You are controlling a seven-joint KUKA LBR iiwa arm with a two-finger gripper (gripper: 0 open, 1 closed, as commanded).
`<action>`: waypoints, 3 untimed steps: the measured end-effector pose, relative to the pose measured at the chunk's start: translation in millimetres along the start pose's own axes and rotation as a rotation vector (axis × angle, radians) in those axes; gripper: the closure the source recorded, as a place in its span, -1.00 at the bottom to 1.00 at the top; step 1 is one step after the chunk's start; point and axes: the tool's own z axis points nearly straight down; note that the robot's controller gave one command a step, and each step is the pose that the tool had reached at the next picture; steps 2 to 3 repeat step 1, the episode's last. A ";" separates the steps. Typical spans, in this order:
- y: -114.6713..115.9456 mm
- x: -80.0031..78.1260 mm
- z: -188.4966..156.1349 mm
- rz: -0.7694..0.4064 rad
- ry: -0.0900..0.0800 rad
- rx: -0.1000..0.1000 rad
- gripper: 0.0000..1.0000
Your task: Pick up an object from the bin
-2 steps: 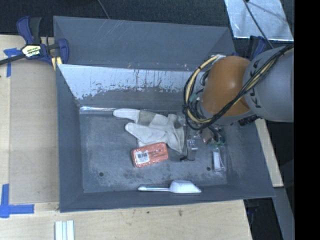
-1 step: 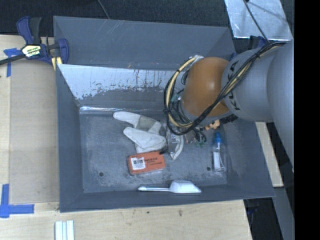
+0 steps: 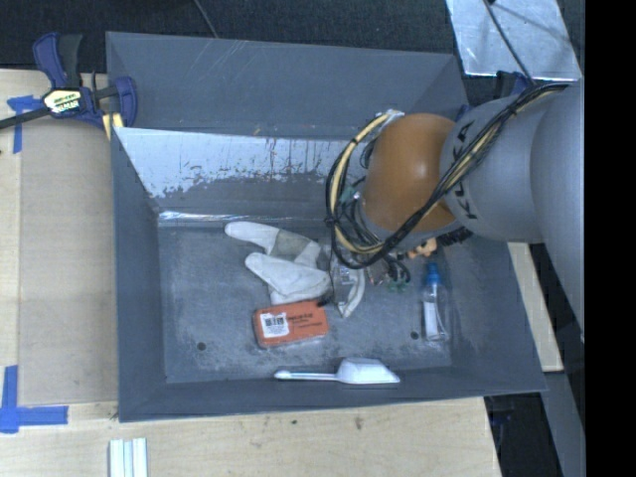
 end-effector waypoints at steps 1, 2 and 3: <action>-5.3 -2.1 -128.3 -0.004 0.009 0.000 1.00; -5.3 -2.1 -128.3 -0.004 0.009 0.000 1.00; -5.3 -2.1 -128.3 -0.004 0.009 0.000 1.00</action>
Offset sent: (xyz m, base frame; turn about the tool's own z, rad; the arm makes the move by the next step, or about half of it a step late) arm 0.0000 0.0000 0.0000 0.0000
